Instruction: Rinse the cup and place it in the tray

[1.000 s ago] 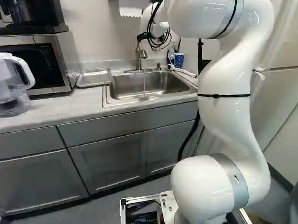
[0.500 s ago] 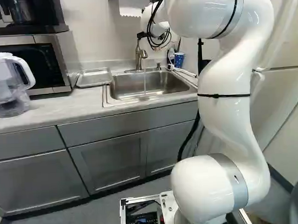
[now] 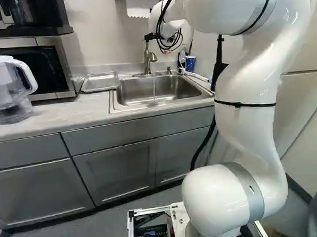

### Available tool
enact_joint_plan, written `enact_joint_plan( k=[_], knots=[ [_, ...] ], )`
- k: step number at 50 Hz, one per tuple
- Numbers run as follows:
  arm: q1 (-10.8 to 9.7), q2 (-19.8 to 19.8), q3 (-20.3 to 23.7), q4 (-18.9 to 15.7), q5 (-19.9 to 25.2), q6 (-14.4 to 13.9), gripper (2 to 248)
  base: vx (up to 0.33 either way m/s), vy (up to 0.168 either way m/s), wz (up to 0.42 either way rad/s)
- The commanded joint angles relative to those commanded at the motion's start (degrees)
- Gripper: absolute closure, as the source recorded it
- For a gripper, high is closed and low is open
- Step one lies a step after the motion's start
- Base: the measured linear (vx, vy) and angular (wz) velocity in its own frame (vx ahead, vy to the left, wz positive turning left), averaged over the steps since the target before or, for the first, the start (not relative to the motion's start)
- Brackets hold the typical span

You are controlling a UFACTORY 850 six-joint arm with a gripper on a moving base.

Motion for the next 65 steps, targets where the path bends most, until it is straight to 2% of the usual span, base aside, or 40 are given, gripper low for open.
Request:
enact_joint_plan(
  k=[21, 43, 65],
  knots=[
    [1.28, 6.15, 6.97, 0.00, -1.92, 0.00, 3, 0.000, 0.000, 0.000],
    [2.96, 12.42, 13.75, 0.00, -6.32, 0.00, 3, 0.000, 0.000, 0.000],
    [3.61, 16.86, 18.34, 0.00, -11.84, 0.00, 3, 0.000, 0.000, 0.000]
  ],
)
